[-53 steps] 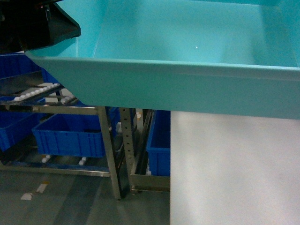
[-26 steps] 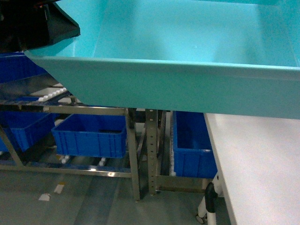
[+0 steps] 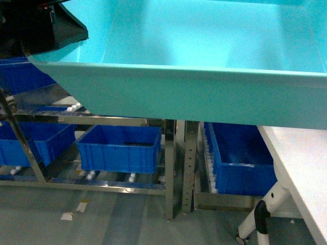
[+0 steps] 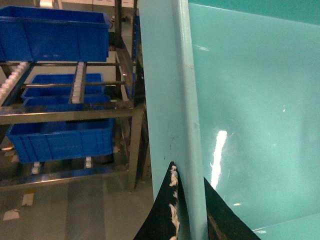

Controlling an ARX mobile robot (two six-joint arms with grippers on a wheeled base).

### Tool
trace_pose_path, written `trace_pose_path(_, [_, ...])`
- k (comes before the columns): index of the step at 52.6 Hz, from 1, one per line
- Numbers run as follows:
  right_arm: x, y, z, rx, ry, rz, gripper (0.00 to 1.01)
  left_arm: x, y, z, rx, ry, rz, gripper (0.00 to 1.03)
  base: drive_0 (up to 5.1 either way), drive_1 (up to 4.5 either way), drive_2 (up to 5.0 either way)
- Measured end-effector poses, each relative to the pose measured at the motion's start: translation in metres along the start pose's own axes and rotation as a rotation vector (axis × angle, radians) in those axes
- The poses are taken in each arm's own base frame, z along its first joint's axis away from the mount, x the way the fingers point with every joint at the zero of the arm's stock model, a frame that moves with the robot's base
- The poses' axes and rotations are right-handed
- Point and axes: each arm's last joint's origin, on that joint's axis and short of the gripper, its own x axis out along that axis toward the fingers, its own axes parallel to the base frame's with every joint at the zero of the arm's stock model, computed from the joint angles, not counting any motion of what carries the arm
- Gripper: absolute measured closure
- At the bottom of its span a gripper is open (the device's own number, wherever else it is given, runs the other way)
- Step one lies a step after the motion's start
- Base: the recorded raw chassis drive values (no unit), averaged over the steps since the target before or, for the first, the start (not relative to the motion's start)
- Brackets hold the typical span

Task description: Organize blue bins on left shelf correctly

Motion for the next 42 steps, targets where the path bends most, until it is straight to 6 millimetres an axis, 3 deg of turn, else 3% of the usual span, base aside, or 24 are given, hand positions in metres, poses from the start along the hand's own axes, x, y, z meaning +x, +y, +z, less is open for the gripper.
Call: trace_pose_path(42, [0.0, 0.0, -0.0001, 0.0, 0.001, 0.0, 0.99, 0.0, 0.0, -0.0001, 0.0, 0.002, 0.0, 1.01, -5.0, 2.43, 2.4])
